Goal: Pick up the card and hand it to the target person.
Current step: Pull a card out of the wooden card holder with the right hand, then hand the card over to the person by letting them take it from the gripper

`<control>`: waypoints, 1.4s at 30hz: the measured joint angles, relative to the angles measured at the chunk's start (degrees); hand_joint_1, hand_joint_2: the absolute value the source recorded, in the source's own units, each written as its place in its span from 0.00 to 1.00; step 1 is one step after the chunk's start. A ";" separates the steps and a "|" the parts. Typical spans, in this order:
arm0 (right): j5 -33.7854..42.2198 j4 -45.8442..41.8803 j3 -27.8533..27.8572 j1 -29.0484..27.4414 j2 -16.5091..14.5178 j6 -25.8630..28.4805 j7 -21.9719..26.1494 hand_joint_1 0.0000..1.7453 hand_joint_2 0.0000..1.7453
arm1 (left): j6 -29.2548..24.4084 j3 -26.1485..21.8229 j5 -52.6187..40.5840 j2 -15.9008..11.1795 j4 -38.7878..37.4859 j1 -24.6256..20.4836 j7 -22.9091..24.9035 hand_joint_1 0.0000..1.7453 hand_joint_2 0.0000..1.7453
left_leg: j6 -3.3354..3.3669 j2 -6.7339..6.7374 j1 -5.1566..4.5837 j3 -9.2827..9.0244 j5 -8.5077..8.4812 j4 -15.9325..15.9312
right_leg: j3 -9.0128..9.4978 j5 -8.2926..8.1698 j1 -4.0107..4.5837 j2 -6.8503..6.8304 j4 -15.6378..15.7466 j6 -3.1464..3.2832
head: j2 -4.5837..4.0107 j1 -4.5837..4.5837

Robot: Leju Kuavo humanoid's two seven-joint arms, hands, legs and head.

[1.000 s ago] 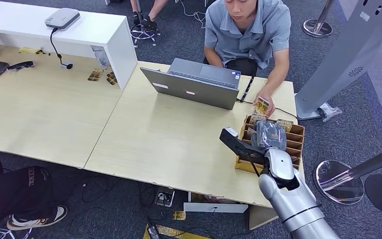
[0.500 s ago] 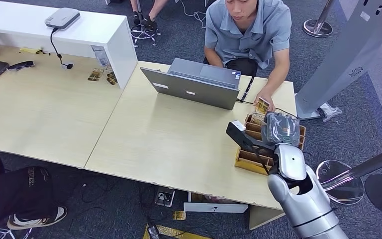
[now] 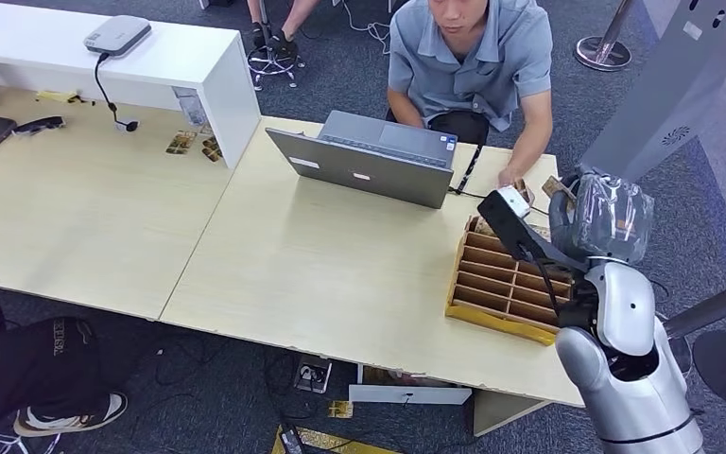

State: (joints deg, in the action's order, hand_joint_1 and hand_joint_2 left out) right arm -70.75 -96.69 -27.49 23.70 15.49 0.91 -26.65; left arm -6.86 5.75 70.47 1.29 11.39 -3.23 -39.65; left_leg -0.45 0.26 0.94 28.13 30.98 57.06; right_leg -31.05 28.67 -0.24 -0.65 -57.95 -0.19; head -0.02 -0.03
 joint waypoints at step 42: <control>5.63 0.00 1.39 -2.97 -0.31 -0.12 2.74 0.00 1.00 | 0.20 -0.02 0.16 0.00 -0.01 -0.06 -0.22 0.00 0.00 | 0.00 -0.01 0.00 0.06 0.00 0.00 | -0.01 0.00 0.00 -0.03 0.00 0.00 | 0.00 0.01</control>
State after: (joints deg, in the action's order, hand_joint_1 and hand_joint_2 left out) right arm -65.11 -96.70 -26.09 20.73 15.18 0.79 -23.91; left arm -6.67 5.73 70.63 1.29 11.39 -3.29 -39.87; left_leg -0.45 0.25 0.94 28.19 30.98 57.05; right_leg -31.06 28.67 -0.24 -0.68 -57.95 -0.19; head -0.02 -0.03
